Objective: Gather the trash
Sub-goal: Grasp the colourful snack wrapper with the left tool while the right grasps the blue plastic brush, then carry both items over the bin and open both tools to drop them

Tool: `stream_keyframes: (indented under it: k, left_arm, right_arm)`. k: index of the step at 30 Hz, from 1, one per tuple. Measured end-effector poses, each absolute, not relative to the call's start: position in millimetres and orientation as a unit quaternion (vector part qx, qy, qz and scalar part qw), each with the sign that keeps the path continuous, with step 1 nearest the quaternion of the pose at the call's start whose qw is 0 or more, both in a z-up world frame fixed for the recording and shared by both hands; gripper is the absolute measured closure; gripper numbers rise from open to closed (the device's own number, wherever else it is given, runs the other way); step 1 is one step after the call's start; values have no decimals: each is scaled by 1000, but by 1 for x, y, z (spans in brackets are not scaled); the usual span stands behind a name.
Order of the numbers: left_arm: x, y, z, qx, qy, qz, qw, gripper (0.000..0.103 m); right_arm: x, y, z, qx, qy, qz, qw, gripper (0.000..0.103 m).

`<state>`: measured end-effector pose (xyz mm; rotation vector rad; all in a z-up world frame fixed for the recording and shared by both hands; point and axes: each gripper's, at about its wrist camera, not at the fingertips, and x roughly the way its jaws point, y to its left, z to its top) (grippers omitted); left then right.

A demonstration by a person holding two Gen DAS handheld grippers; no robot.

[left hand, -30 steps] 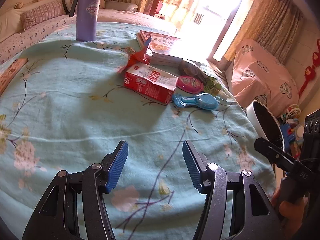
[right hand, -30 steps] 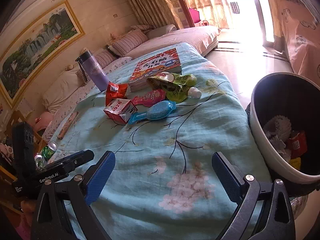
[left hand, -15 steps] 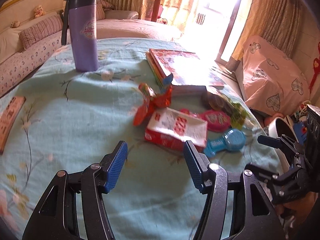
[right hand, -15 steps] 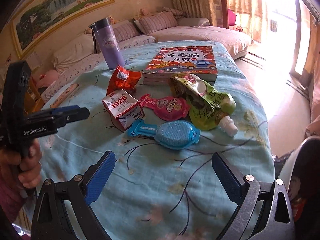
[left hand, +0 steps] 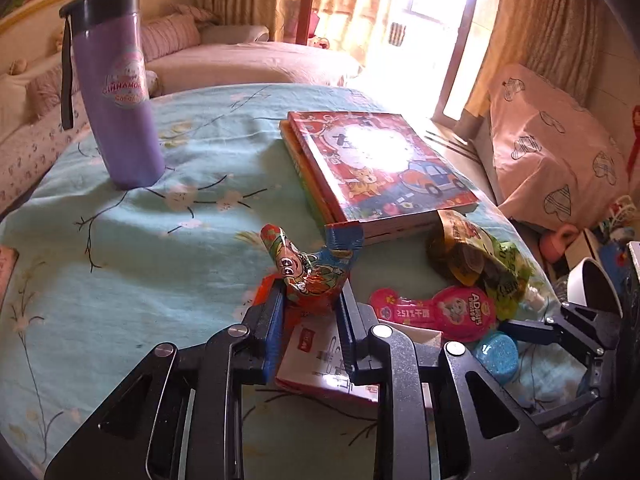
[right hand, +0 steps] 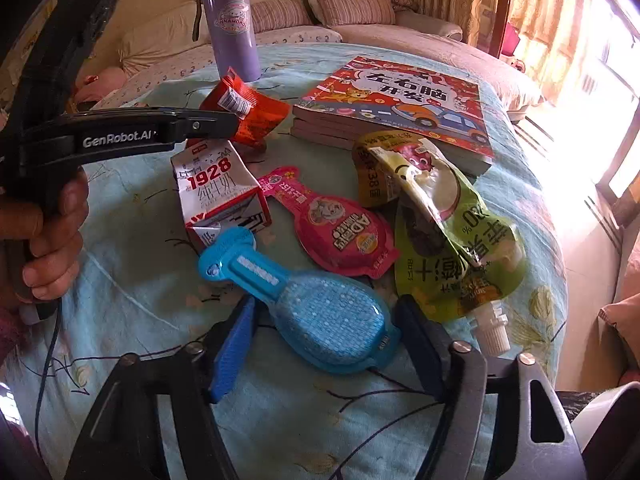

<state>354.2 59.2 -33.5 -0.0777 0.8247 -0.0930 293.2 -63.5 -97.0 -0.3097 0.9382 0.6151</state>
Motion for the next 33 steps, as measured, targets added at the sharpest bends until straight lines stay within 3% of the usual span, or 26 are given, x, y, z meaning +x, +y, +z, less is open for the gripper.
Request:
stream_keyframes:
  k: [9, 16, 18, 20, 22, 30, 33]
  left_arm:
    - [297, 46, -27, -24, 409, -82, 908, 82]
    - [242, 63, -19, -71, 403, -69, 910, 82]
    - [228, 71, -13, -93, 395, -62, 912, 82]
    - [215, 79, -7, -101, 386, -55, 915, 82]
    - [200, 84, -3, -108, 383, -53, 916, 82]
    - [156, 81, -14, -120, 405, -64, 904, 82]
    - [148, 72, -23, -120, 418, -72, 898, 82]
  right_arm:
    - [255, -93, -92, -84, 460, 283, 837, 41]
    - [217, -127, -84, -17, 481, 260, 837, 41]
    - [207, -129, -82, -11, 482, 260, 836, 39]
    - [199, -130, -81, -9, 485, 274, 830, 25]
    - [193, -126, -80, -28, 476, 282, 832, 20]
    - [190, -101, -85, -134, 436, 306, 836, 21]
    - [194, -94, -94, -161, 443, 297, 830, 34]
